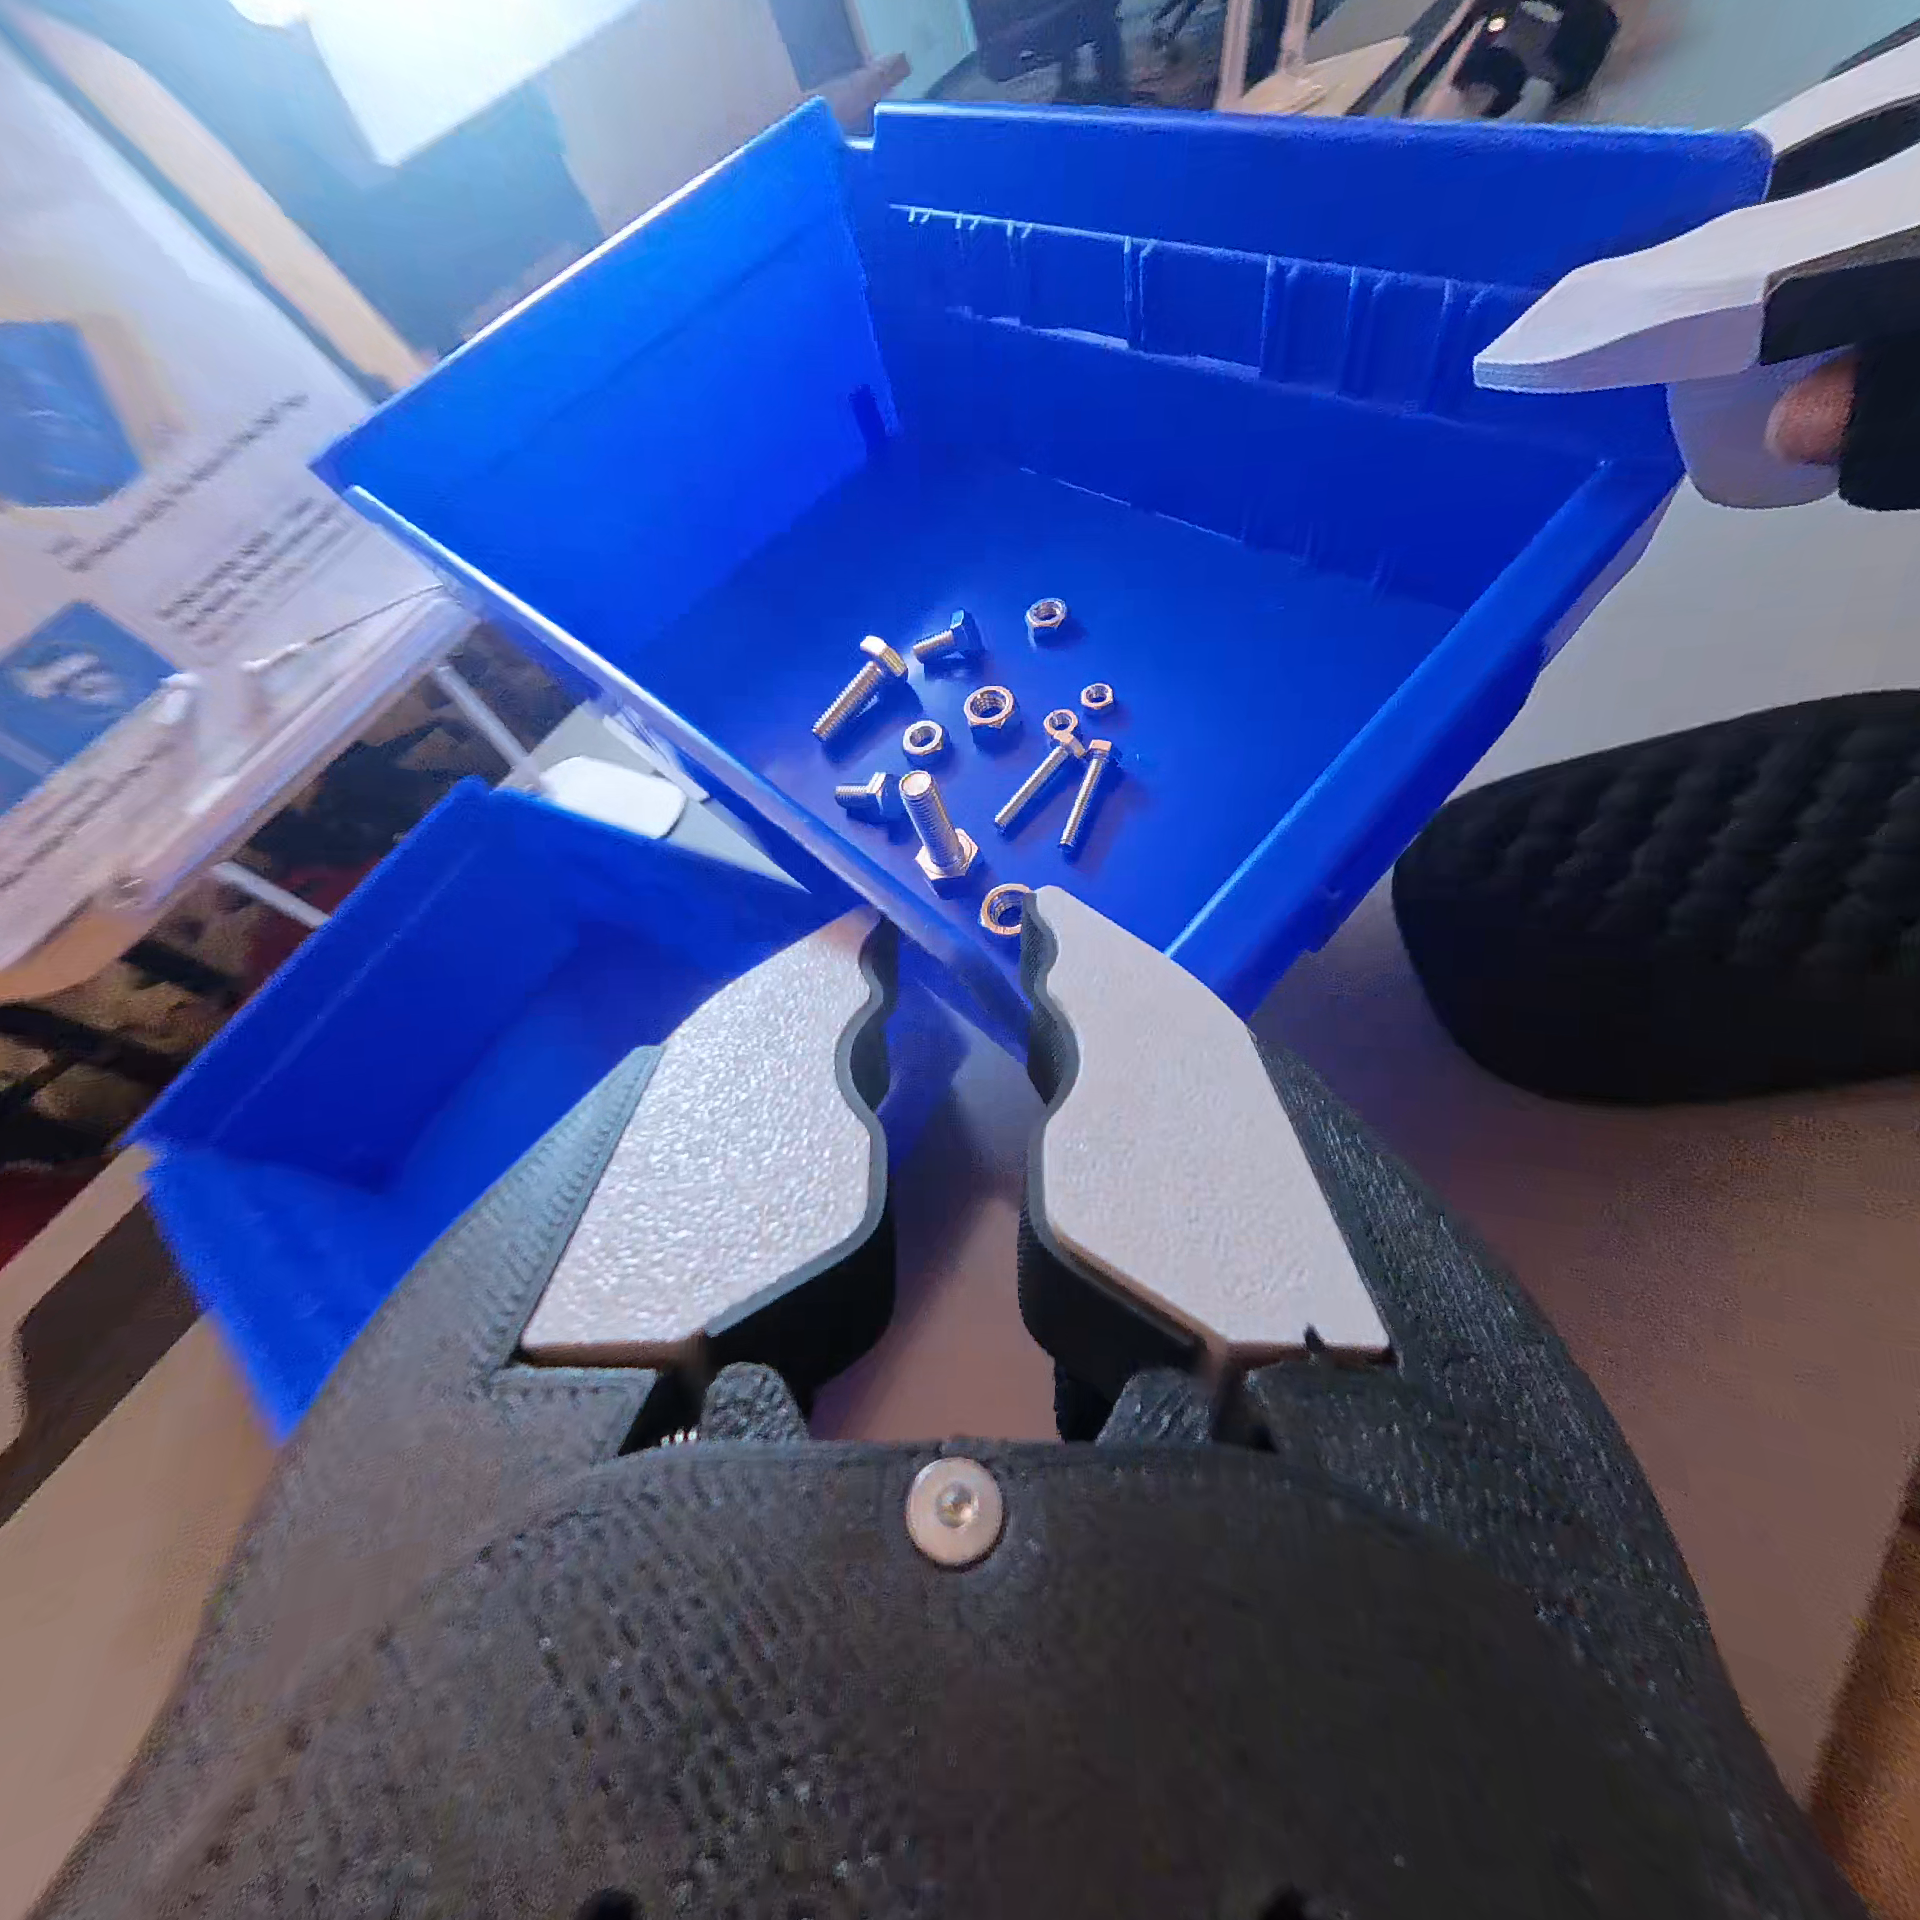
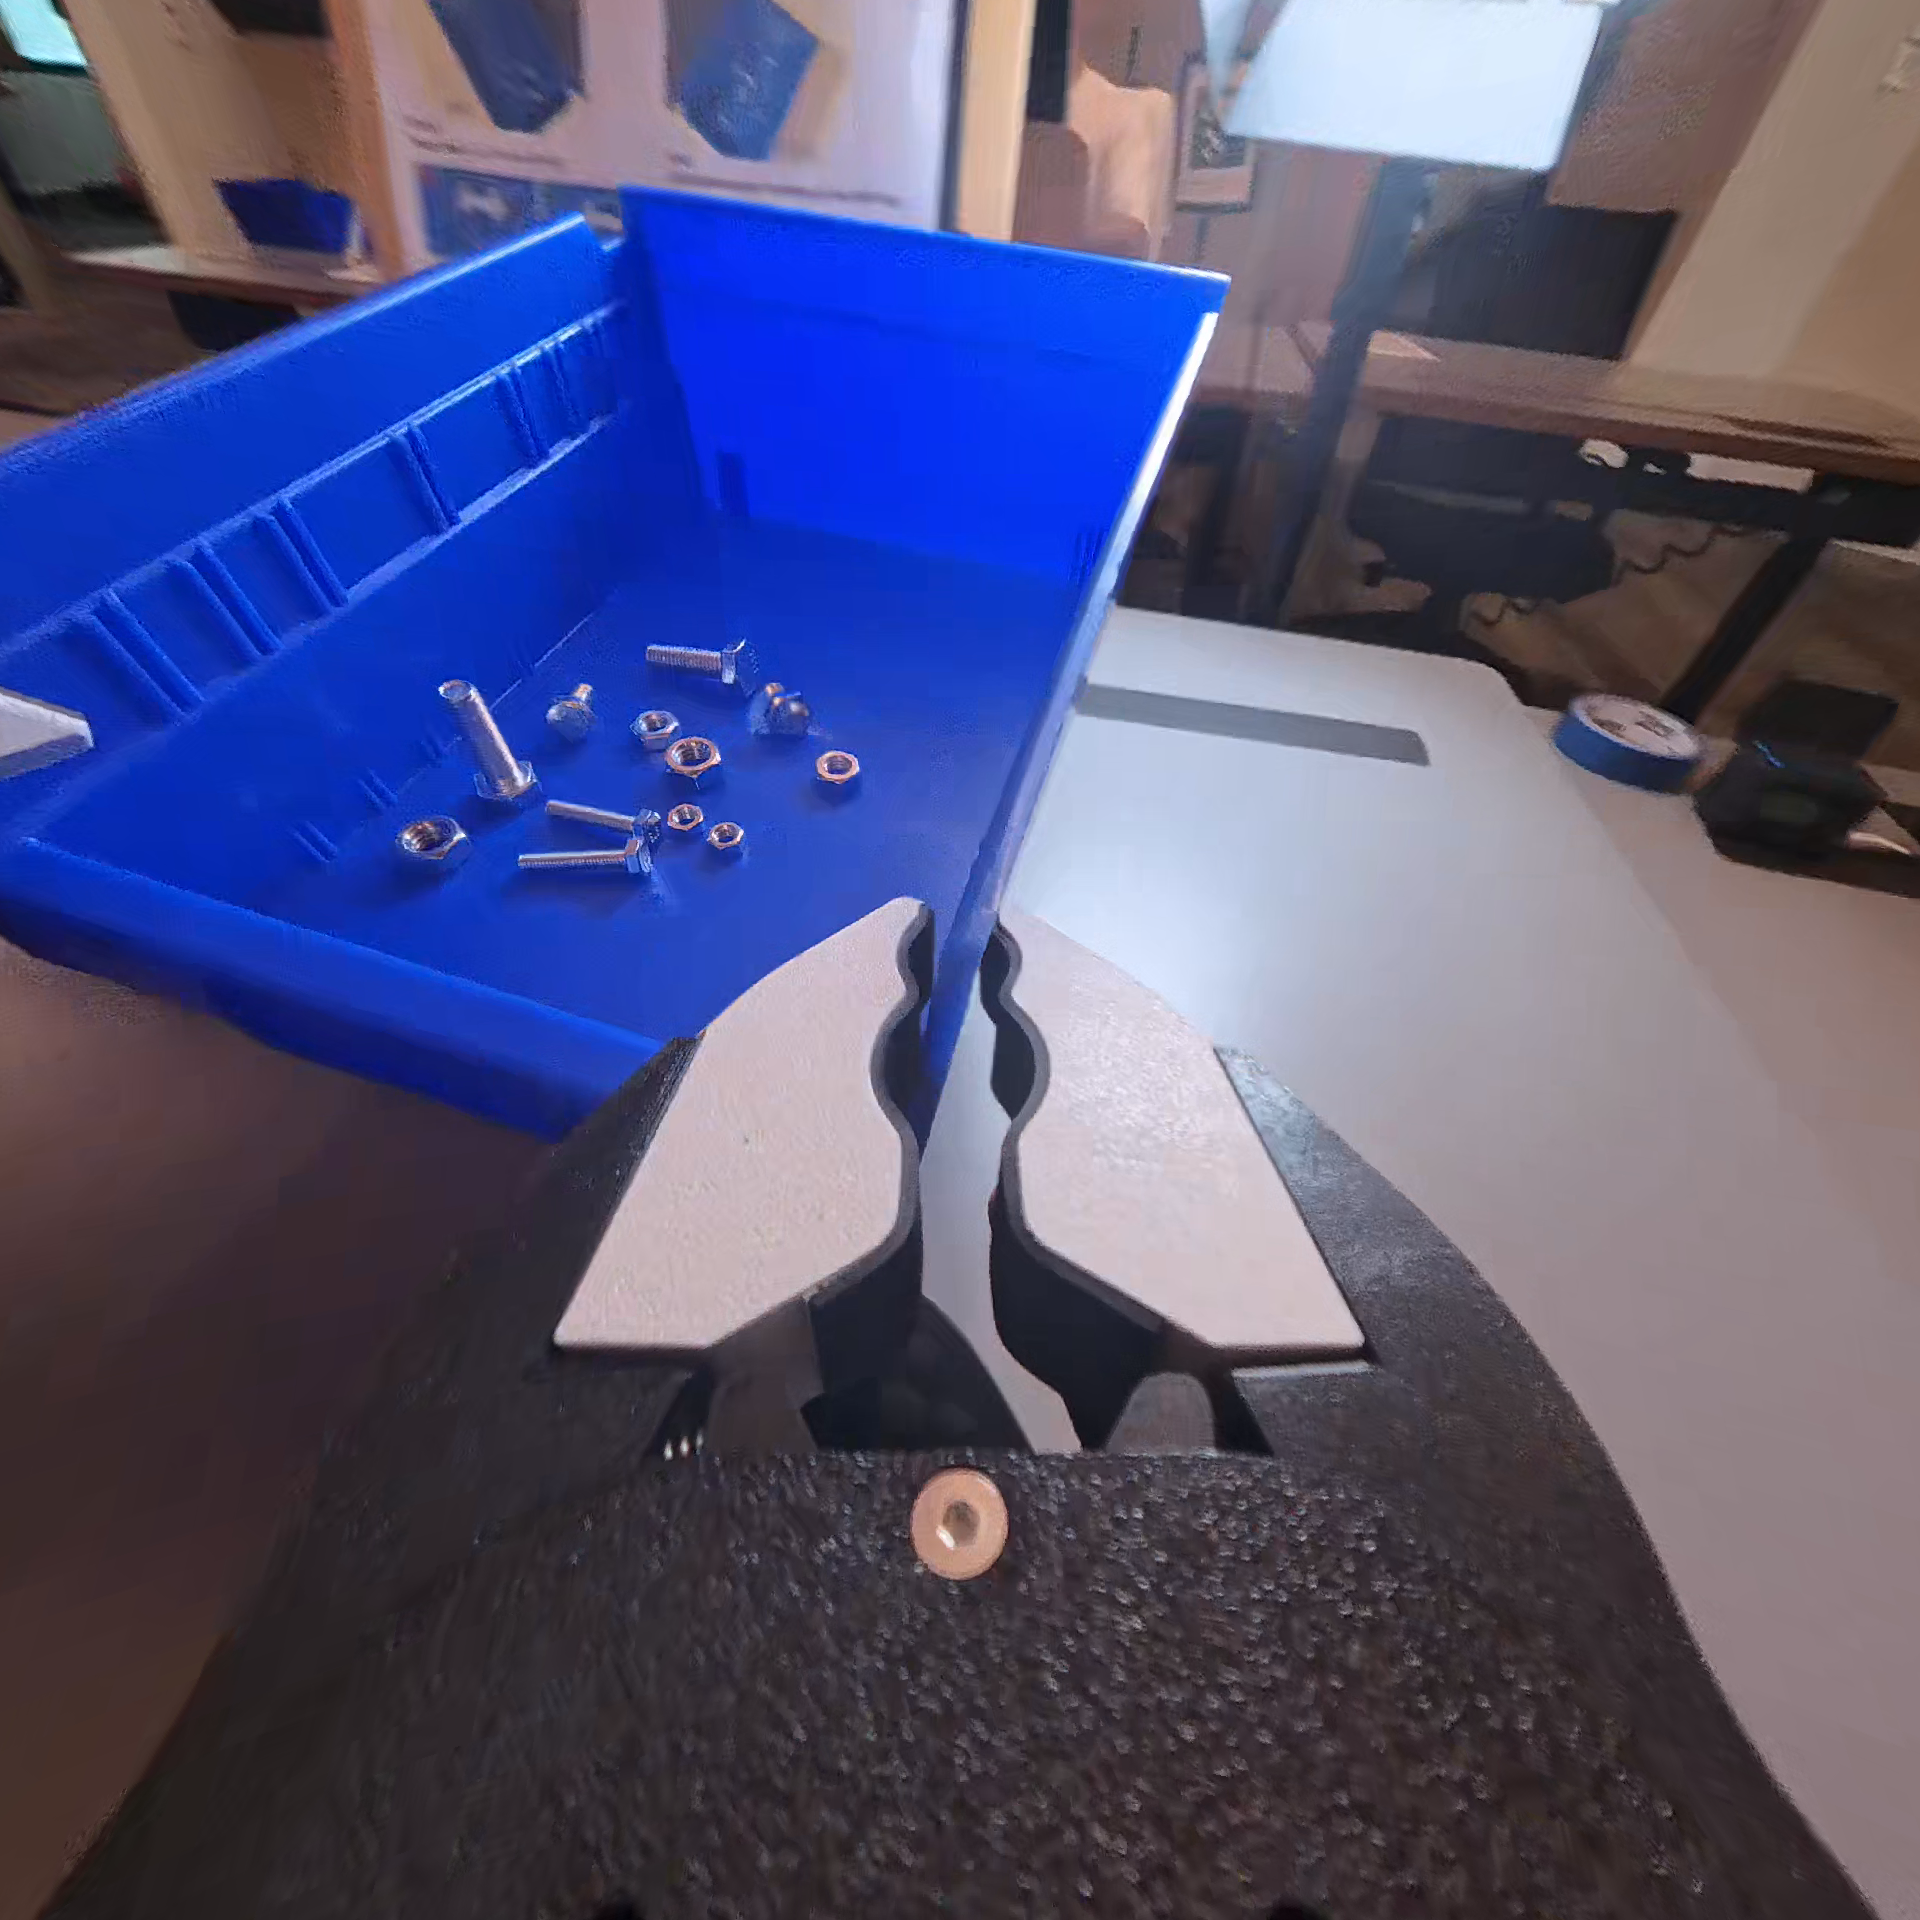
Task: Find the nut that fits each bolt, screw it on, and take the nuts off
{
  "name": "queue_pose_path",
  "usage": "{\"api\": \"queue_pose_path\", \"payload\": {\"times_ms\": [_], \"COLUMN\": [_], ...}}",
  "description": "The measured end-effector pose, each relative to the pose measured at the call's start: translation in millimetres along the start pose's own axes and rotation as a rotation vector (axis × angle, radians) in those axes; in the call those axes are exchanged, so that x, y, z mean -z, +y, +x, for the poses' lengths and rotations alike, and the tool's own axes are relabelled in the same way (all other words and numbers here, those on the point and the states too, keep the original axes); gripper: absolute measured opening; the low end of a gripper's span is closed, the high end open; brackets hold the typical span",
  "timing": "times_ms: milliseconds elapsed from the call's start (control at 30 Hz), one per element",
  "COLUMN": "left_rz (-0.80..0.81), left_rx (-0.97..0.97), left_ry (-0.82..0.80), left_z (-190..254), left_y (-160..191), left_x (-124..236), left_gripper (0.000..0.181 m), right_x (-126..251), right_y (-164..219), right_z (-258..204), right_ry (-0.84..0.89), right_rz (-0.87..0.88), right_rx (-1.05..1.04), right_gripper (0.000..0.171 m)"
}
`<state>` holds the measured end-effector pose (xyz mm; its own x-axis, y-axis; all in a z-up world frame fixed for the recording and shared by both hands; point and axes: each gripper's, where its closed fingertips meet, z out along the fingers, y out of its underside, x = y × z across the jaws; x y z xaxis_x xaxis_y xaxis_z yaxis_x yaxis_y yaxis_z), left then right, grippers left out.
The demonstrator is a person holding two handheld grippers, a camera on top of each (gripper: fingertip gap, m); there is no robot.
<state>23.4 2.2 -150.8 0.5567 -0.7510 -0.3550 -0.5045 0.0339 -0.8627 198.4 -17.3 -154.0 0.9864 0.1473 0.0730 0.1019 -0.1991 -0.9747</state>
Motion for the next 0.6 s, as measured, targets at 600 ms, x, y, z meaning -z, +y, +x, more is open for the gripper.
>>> {"api": "queue_pose_path", "payload": {"times_ms": [600], "left_rz": [-0.364], "left_rx": [0.224], "left_ry": [-0.367], "left_z": [-90.3], "left_y": [162.6], "left_x": [281.1], "left_gripper": [0.026], "right_x": [-30.7], "right_y": [-16.0], "right_z": [-333.3], "right_ry": [-0.702], "right_rz": [-0.002], "right_rx": [0.156], "right_gripper": [0.012]}}
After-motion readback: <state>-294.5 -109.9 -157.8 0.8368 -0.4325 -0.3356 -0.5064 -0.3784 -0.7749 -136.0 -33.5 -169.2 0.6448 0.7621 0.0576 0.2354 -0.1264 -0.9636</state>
